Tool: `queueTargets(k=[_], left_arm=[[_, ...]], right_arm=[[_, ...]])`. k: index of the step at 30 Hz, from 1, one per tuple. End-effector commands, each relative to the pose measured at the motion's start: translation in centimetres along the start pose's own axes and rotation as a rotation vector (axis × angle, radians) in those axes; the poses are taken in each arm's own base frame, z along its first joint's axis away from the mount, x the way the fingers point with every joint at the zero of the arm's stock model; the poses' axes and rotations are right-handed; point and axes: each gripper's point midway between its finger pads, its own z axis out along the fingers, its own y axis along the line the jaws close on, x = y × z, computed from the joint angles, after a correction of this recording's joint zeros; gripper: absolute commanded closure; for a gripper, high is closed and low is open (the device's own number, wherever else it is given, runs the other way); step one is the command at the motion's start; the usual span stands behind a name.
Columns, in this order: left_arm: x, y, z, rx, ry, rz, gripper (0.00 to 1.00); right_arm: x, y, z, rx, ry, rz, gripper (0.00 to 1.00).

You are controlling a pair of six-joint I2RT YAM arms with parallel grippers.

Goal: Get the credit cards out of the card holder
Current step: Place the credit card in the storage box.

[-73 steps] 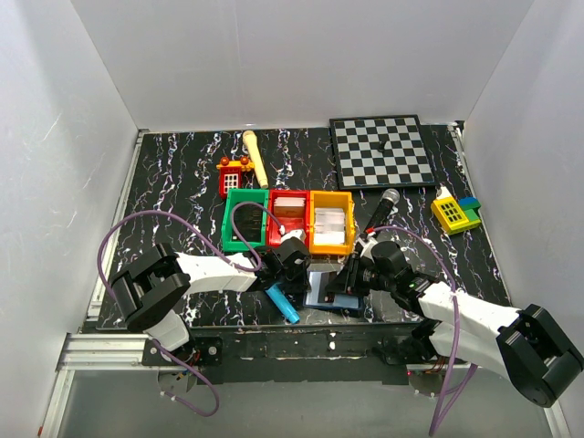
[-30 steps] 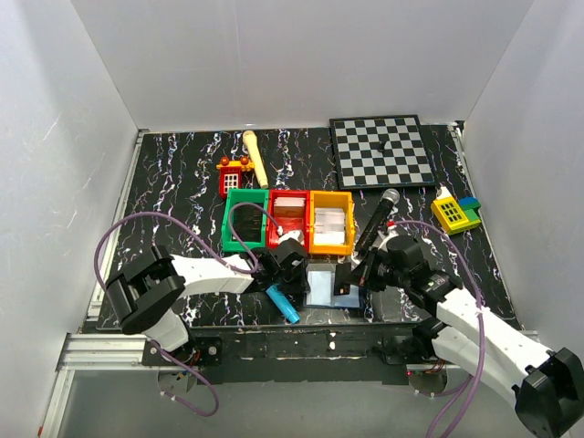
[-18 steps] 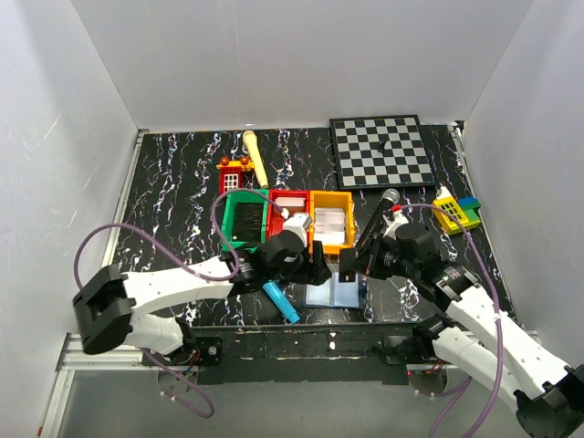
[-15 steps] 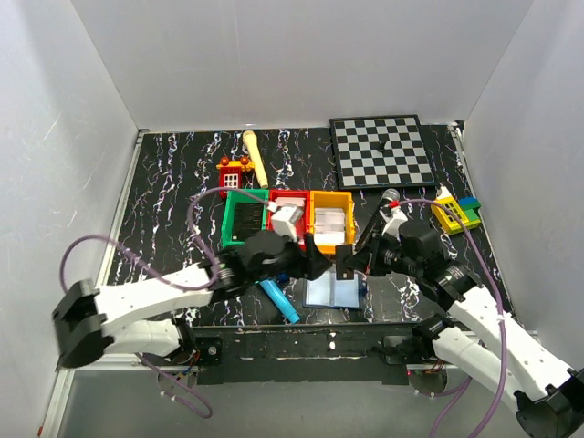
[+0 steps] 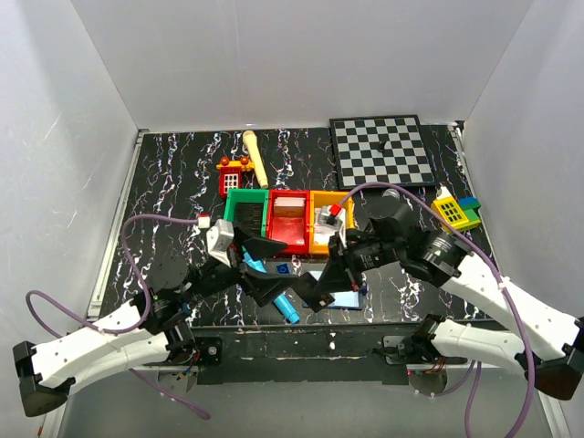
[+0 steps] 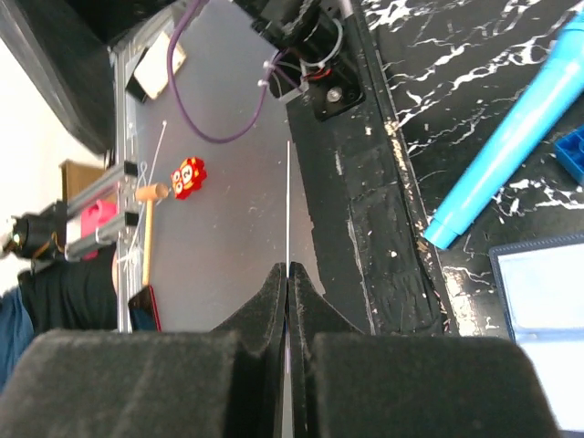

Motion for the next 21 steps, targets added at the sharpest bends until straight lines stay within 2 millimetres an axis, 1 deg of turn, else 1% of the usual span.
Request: queueTargets(k=[1,5,7,8,9,10,12,14,16,18,19,21], left_arm=[[2.6,-1.7,0.6,0.143,0.166,0.036,0.09],[4.1,-2.6,0.8,0.204,0.240,0.008,0.20],[4.6,-2.5,0.7,0.209,0.262,0.000,0.30],[4.8,-2.6,0.6,0.217,0.267,-0.002,0.32],[4.9,-2.6,0.6,0.222,0.271,-0.002,0.39],[5.1,-2.6,0.6,0.222,0.274,-0.007,0.41],[5.6,-2.4,0.6,0.215,0.285,-0.016,0.43],[6.0,-2.4,0.5,0.220,0.290,-0.027,0.49],[6.3,-2.5,0.3,0.230,0.293,-0.037,0.60],[6.5,-2.5,0.3,0.233,0.299,-0.045,0.74],[6.7,-2.4,0.2,0.232,0.305,-0.048,0.78],[6.9,-2.4,0.2,0.229,0.307,-0.051,0.82]], right_arm=[[0.3,1.3,0.8,-0.047,0.078,-0.083,0.99],[-0.1,1.7,1.2,-0.054,0.078,-0.101,0.99],[-0.3,1.7,1.2,-0.050,0.073,-0.109,0.99],[-0.3,1.7,1.2,-0.049,0.073,-0.114,0.99],[-0.4,1.7,1.2,-0.047,0.074,-0.113,0.99],[-0.4,1.7,1.2,-0.049,0.073,-0.117,0.99],[-0.4,1.7,1.2,-0.050,0.075,-0.115,0.99],[-0.5,1.7,1.2,-0.052,0.074,-0.117,0.99],[-0.5,1.8,1.2,-0.053,0.071,-0.121,0.99],[-0.5,1.9,1.2,-0.058,0.071,-0.124,0.99],[-0.5,1.9,1.1,-0.059,0.071,-0.127,0.99],[-0.6,1.9,1.1,-0.055,0.069,-0.129,0.99]])
